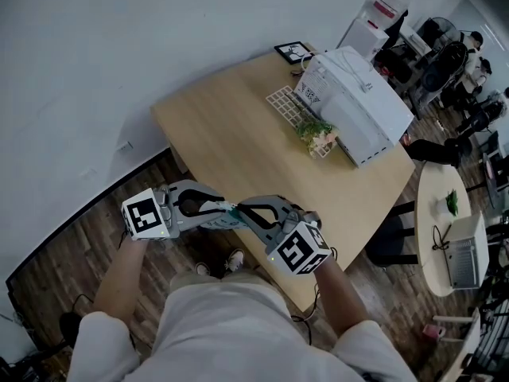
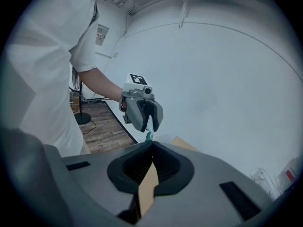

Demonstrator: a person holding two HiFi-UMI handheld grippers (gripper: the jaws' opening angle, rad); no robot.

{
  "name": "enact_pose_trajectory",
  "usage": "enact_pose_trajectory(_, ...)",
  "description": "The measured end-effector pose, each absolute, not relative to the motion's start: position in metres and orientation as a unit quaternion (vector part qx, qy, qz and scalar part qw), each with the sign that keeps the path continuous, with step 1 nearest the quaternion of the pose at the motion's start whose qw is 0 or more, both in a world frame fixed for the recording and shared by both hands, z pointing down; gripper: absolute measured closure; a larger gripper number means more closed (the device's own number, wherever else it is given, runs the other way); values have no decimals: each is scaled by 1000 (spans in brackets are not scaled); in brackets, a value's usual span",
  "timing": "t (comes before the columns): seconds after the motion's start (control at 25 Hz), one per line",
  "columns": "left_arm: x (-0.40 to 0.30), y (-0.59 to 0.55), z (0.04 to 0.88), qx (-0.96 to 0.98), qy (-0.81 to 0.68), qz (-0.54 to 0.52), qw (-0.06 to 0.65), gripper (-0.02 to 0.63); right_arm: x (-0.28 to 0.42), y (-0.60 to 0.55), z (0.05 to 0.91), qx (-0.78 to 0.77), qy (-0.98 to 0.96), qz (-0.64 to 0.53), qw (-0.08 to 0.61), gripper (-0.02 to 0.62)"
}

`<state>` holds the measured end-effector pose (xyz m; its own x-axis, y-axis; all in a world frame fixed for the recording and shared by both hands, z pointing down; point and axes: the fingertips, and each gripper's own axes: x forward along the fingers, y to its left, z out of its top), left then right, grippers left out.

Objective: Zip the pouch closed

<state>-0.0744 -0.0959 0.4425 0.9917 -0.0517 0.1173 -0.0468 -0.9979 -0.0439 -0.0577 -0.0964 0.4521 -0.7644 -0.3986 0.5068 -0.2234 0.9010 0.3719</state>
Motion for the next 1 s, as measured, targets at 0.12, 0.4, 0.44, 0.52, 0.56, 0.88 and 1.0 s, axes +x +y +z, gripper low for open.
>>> enact_pose_trajectory(0.12, -74, -97, 440, -997, 30, -60, 26, 515, -61, -97, 454, 162, -926, -149, 307, 591)
enact_pose_trajectory(0.4, -75, -100, 441, -996, 42, -67, 50, 543, -64, -100, 458, 150, -927, -138, 314, 592)
enact_pose_trajectory(0.44, -75, -100, 441, -995, 43, -68, 52, 536, -64, -101, 459, 149, -927, -137, 315, 592)
enact_pose_trajectory(0.52, -74, -99, 442, -995, 42, -70, 56, 542, -64, -102, 460, 146, -927, -135, 317, 592)
enact_pose_trajectory(0.56, -73, -99, 442, -995, 39, -70, 55, 557, -64, -102, 461, 145, -927, -134, 317, 592)
enact_pose_trajectory(0.88, -79, -105, 435, -998, 52, -24, 4, 581, -65, -105, 453, 146, -928, -152, 307, 592)
enact_pose_trajectory(1.0, -79, -110, 428, -998, 56, 2, 8, 581, -63, -107, 449, 147, -929, -161, 301, 592)
